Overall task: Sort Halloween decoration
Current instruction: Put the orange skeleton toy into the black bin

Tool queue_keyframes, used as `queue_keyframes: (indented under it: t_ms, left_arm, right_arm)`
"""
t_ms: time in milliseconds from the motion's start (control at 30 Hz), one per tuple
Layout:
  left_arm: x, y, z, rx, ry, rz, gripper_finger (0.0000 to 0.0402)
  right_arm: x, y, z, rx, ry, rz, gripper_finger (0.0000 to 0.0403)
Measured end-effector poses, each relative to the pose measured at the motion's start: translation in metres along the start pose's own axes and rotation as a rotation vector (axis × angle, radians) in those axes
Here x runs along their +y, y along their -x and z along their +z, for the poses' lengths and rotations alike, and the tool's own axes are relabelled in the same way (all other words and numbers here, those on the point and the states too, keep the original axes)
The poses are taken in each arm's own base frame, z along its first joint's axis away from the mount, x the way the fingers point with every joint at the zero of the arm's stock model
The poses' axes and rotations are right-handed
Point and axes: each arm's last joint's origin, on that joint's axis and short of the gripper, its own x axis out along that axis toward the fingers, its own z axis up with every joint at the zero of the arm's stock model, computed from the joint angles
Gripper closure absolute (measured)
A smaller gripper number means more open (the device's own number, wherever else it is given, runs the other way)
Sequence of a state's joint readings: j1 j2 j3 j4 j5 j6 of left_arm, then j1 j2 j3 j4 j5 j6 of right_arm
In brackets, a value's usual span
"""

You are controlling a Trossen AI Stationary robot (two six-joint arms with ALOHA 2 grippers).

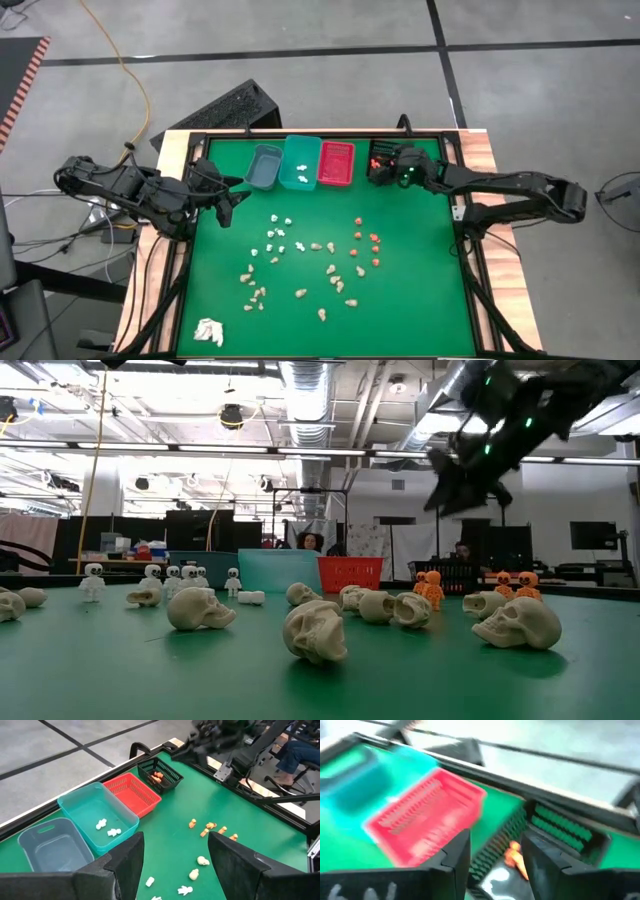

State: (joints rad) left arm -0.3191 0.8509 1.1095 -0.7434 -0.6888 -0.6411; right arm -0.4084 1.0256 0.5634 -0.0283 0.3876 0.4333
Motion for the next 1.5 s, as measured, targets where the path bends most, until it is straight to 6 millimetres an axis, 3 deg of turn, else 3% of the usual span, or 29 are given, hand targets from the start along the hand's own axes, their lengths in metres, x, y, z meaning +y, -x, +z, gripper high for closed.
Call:
queue_keyframes:
  t_ms: [167,400,900,1267,1500]
  left_arm:
    - [0.000,0.000,0.000,0.000,-0.004,0.000,0.0191]
    - [0.000,0.000,0.000,0.000,-0.005,0.001,0.0191]
    - [0.000,0.000,0.000,-0.002,0.015,0.003,0.0191]
    - [0.000,0.000,0.000,0.001,0.022,-0.002,0.0191]
    - [0.000,0.000,0.000,0.001,0.025,-0.002,0.0191]
  right_arm:
    - [0.014,0.031,0.023,-0.101,0.073,0.174,0.0238]
    - [0.041,0.053,0.013,-0.089,0.229,0.348,0.0239]
    - [0.102,0.034,-0.053,0.108,0.425,0.493,0.0240]
    - [0.113,0.022,-0.085,0.165,0.500,0.389,0.0240]
    - [0.109,0.015,-0.105,0.229,0.486,0.340,0.0240]
